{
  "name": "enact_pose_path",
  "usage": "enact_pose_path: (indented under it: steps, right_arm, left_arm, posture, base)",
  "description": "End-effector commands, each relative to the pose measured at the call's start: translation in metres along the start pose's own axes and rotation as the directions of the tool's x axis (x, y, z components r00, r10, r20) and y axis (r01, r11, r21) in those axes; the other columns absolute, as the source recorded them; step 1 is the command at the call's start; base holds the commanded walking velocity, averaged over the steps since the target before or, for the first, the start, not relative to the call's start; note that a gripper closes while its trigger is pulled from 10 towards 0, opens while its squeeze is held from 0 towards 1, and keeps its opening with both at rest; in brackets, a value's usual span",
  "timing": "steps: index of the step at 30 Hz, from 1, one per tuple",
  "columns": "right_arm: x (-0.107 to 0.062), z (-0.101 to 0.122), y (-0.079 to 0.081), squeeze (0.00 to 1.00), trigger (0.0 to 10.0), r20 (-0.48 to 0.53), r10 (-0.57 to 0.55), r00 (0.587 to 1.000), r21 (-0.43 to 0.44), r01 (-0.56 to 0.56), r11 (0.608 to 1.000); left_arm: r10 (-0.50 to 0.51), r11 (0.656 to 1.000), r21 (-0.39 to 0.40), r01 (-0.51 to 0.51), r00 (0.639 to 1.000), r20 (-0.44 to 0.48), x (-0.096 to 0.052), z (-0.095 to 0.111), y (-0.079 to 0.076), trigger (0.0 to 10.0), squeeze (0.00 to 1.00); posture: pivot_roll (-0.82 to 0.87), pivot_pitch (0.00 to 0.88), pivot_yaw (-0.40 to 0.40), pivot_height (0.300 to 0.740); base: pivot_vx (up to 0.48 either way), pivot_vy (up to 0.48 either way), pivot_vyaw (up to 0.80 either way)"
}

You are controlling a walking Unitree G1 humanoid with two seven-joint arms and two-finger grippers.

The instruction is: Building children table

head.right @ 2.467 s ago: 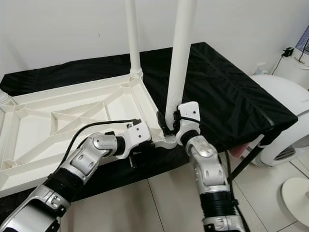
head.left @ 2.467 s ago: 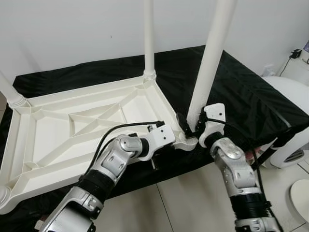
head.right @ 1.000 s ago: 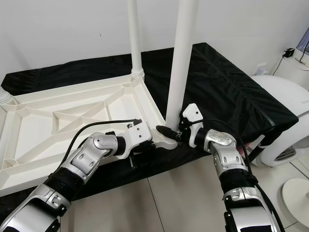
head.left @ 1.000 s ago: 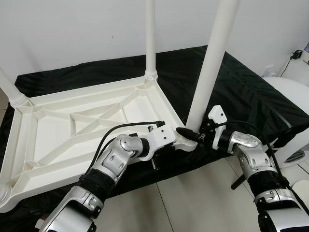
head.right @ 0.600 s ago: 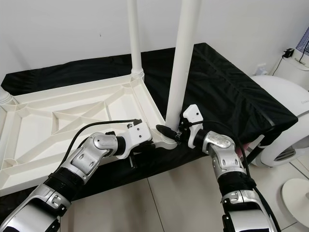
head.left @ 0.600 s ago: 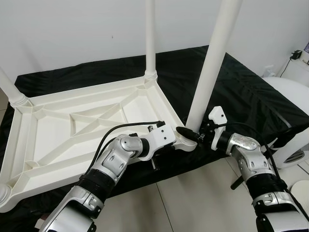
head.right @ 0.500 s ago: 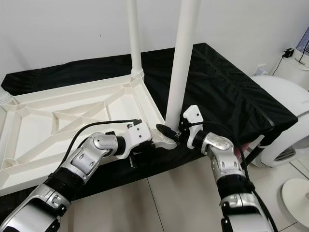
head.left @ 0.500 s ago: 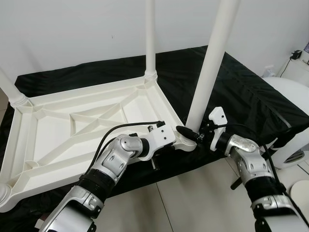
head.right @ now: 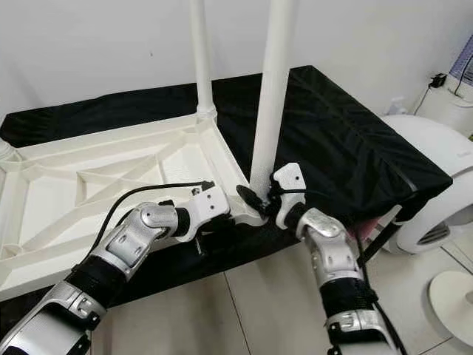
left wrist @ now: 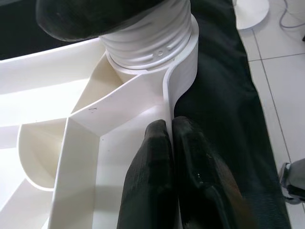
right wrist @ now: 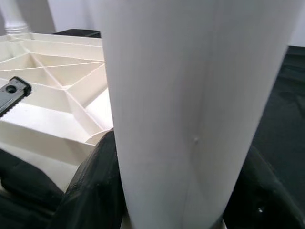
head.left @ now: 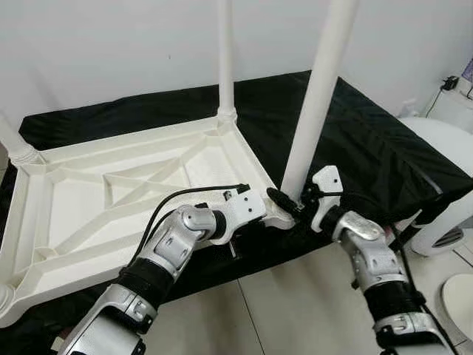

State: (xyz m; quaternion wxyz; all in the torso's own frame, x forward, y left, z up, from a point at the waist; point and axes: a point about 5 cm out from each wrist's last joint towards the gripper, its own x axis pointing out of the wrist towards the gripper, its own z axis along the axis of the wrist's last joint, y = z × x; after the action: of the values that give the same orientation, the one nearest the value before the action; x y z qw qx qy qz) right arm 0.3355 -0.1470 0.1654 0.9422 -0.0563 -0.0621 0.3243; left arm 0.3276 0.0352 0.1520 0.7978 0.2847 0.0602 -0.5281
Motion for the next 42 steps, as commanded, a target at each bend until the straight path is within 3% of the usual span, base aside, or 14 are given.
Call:
enact_pose_path:
  steps: [1,7,8,11,15,19,26,32,33,34,42]
  right_arm:
    - [0.006,0.014,0.006,0.0,10.0,0.06,-0.012,0.998,-0.001,0.012,1.0]
    - [0.009,0.017,0.018,0.0,10.0,0.079,-0.062,0.995,0.016,0.06,0.998]
    - [0.01,0.018,0.025,0.0,10.0,0.089,-0.133,0.987,0.019,0.132,0.991]
    - [0.01,0.018,0.027,0.0,10.0,0.093,-0.161,0.983,0.021,0.159,0.987]
    - [0.011,0.019,0.03,0.0,10.0,0.087,-0.274,0.958,0.034,0.272,0.962]
    - [0.012,0.021,0.035,0.0,10.0,0.074,-0.43,0.9,0.028,0.429,0.903]
    - [0.016,0.026,0.048,0.0,10.0,0.064,-0.517,0.854,0.05,0.515,0.856]
    - [0.018,0.027,0.054,0.0,10.0,0.064,-0.526,0.848,0.057,0.523,0.85]
    - [0.018,0.027,0.054,0.25,10.0,0.064,-0.525,0.849,0.06,0.522,0.851]
    - [0.018,0.027,0.054,1.0,10.0,0.066,-0.526,0.848,0.064,0.523,0.85]
    - [0.014,0.029,0.052,1.0,10.0,0.069,-0.536,0.841,0.06,0.533,0.844]
  left_arm:
    - [0.003,0.999,0.036,-0.003,1.0,0.018,0.003,0.006,-0.001,10.0,0.0]
    - [0.006,0.999,0.036,-0.007,1.0,0.017,0.003,0.006,-0.001,10.0,0.0]
    - [0.009,0.999,0.035,-0.01,1.0,0.017,0.002,0.006,0.0,10.0,0.0]
    - [0.01,0.999,0.034,-0.011,1.0,0.017,0.002,0.005,0.0,10.0,0.0]
    - [0.012,0.999,0.032,-0.012,1.0,0.017,0.002,0.005,0.0,10.0,0.0]
    - [0.011,0.999,0.033,-0.011,1.0,0.017,0.002,0.005,0.0,10.0,0.0]
    - [0.011,0.999,0.035,-0.012,1.0,0.018,0.002,0.006,0.001,10.0,0.0]
    - [0.01,0.999,0.033,-0.011,1.0,0.019,0.002,0.006,0.001,10.0,0.0]
    - [0.01,0.999,0.033,-0.011,1.0,0.018,0.002,0.006,0.001,10.0,0.0]
    - [0.01,0.999,0.034,-0.011,1.0,0.018,0.002,0.006,0.001,10.0,0.0]
    - [0.01,0.999,0.035,-0.011,1.0,0.019,0.002,0.006,0.001,10.0,0.0]
  posture:
    - [-0.1,0.034,0.026,0.74]
    - [-0.1,0.036,0.021,0.74]
    - [-0.1,0.036,0.021,0.74]
    - [-0.1,0.04,0.021,0.74]
    - [-0.1,0.042,0.022,0.74]
    - [-0.1,0.042,0.026,0.74]
    - [-0.1,0.043,0.03,0.74]
    - [-0.1,0.043,0.03,0.74]
    - [-0.1,0.043,0.03,0.74]
    - [-0.1,0.043,0.03,0.74]
    - [-0.1,0.045,0.032,0.74]
  base:
    - [0.0,0.0,0.0]
    - [0.0,0.0,0.0]
    - [0.0,0.0,0.0]
    - [0.0,0.0,0.0]
    - [0.0,0.0,0.0]
    - [0.0,0.0,0.0]
    - [0.0,0.0,0.0]
    - [0.0,0.0,0.0]
    - [0.0,0.0,0.0]
    - [0.0,0.0,0.0]
    - [0.0,0.0,0.0]
